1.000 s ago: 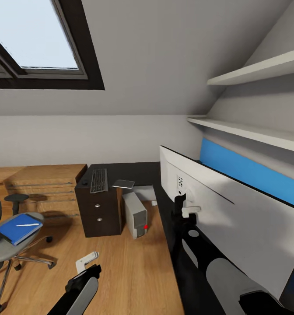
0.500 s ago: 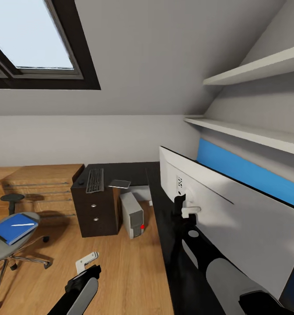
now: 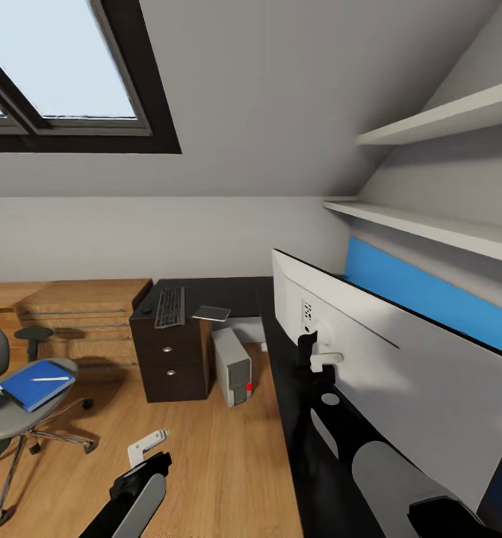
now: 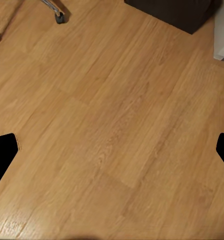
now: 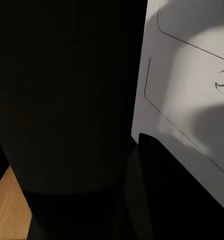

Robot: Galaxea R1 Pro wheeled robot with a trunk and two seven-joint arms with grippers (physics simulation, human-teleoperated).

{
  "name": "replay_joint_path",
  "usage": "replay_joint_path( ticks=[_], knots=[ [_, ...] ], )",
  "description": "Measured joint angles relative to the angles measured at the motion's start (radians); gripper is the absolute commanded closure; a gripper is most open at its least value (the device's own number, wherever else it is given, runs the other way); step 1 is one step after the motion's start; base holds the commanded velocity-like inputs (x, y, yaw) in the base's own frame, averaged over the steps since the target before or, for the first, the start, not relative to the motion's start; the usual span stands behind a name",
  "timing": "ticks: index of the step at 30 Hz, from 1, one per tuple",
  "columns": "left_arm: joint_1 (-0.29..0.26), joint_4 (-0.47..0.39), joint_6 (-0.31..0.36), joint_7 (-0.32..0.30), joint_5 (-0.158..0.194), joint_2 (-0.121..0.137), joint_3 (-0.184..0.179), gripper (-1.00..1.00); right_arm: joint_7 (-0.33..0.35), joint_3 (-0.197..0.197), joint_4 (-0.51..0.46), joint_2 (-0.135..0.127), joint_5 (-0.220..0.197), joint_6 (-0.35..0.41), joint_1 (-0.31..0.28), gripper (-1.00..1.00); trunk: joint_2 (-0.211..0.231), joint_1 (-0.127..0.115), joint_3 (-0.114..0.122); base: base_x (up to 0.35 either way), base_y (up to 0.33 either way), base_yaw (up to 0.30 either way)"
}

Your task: In the bedroom, organize the workspace by keeping the computer under the desk, ensuring the monitor is on the desk, placing the keyboard on the desk next to the monitor, placing the mouse on the desk next to the keyboard, moving the folder from the swivel chair onto the desk next to the mouse, stacking the notebook on top of the folder with the pen on top of the notebook, and positioning the swivel chair next to the desk.

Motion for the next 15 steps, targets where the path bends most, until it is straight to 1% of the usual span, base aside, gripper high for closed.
replay_joint_path(
  ticks=[2,4,11,15],
  knots=[
    [0.0,0.0,0.0,0.001,0.0,0.0,0.001,-1.0,0.0,0.0,-0.002,-0.001,0.001,0.0,0.0,1.0,0.0,0.0,0.0,-0.003,-0.048,0.265],
    [0.0,0.0,0.0,0.001,0.0,0.0,0.001,-1.0,0.0,0.0,-0.002,-0.001,0.001,0.0,0.0,1.0,0.0,0.0,0.0,-0.045,-0.168,0.263],
    [0.0,0.0,0.0,0.003,0.0,0.0,0.001,-1.0,-0.001,0.0,-0.002,-0.001,0.001,0.0,0.0,1.0,0.0,0.0,0.0,-0.084,-0.267,0.241],
    [0.0,0.0,0.001,-0.002,0.003,0.0,0.002,-1.0,-0.001,0.0,-0.003,-0.001,0.001,0.0,0.0,1.0,0.0,0.0,0.0,-0.032,-0.204,0.22]
  ],
)
